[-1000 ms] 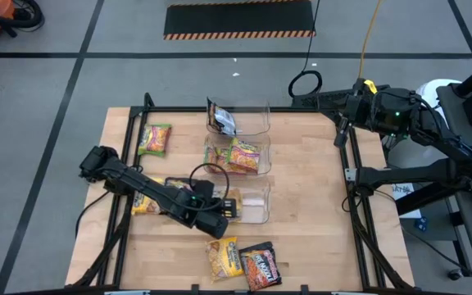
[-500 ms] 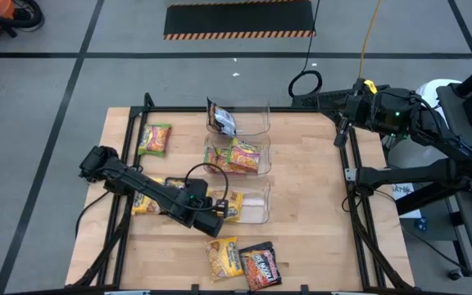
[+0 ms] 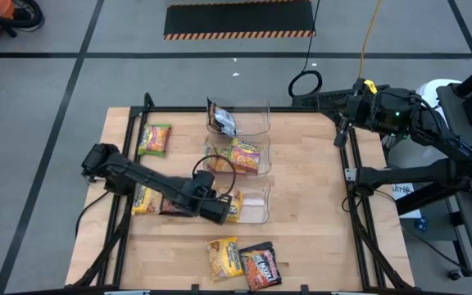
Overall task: Sort Maruchan noodles
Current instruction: Put the yellow noodle pack into the bottom transparent bin
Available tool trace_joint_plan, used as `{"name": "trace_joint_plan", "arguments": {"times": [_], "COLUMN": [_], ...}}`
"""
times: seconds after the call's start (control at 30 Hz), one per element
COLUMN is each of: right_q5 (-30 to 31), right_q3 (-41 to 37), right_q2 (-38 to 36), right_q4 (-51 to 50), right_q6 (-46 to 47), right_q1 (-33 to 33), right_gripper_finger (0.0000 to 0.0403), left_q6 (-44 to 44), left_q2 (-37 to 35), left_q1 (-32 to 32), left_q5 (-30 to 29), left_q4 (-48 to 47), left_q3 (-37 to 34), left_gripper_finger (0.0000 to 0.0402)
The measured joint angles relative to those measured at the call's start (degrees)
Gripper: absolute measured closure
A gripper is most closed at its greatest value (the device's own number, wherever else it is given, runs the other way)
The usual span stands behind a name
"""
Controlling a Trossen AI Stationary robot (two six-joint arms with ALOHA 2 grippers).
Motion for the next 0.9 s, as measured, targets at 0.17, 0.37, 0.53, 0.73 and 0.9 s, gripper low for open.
{"name": "trace_joint_plan", "arguments": {"times": [0.17,0.37,0.53,0.73,0.9], "right_q5": [0.00,0.00,0.00,0.00,0.00], "right_q3": [0.00,0.00,0.00,0.00,0.01], "right_q2": [0.00,0.00,0.00,0.01,0.22], "right_q4": [-0.02,-0.02,0.00,-0.02,0.00], "right_q6": [0.00,0.00,0.00,0.00,0.00], "right_q1": [0.00,0.01,0.01,0.01,0.01], "right_gripper_finger": [0.0321,0.0321,0.0321,0.0321,0.0321], "left_q6": [2.35,2.34,1.26,1.19,1.09], "left_q2": [-0.07,-0.07,-0.04,-0.04,-0.40], "left_q1": [0.79,0.76,0.78,0.78,0.67], "left_q5": [2.77,3.84,3.94,4.47,5.37], "left_q4": [6.52,16.27,15.99,12.66,11.09], "left_q3": [-3.63,-9.52,-11.08,-10.37,-10.34], "left_gripper_finger": [0.0401,0.0401,0.0401,0.0401,0.0401]}}
